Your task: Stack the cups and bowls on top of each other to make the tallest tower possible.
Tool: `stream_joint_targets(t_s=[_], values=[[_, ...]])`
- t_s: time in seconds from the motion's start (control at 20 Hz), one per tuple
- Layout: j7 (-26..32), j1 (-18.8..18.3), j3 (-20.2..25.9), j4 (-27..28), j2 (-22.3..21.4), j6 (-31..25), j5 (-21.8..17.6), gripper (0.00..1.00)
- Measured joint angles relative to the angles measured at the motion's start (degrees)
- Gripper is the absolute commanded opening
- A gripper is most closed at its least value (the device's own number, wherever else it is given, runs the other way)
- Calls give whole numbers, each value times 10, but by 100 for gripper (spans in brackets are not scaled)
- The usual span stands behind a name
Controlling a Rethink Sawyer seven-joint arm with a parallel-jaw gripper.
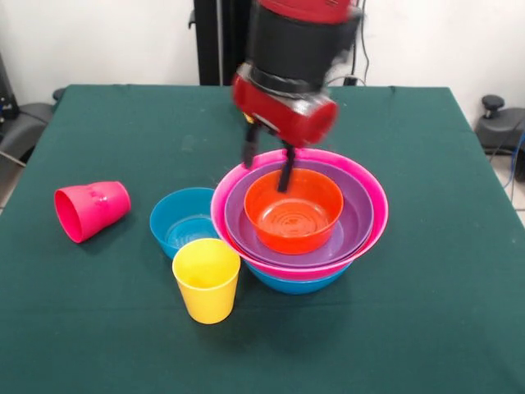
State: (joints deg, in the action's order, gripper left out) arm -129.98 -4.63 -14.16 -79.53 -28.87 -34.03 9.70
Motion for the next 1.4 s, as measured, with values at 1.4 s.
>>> stream_joint_targets(t_s=[1.4], values=[[36, -164, 154, -281, -95, 160, -207, 100]])
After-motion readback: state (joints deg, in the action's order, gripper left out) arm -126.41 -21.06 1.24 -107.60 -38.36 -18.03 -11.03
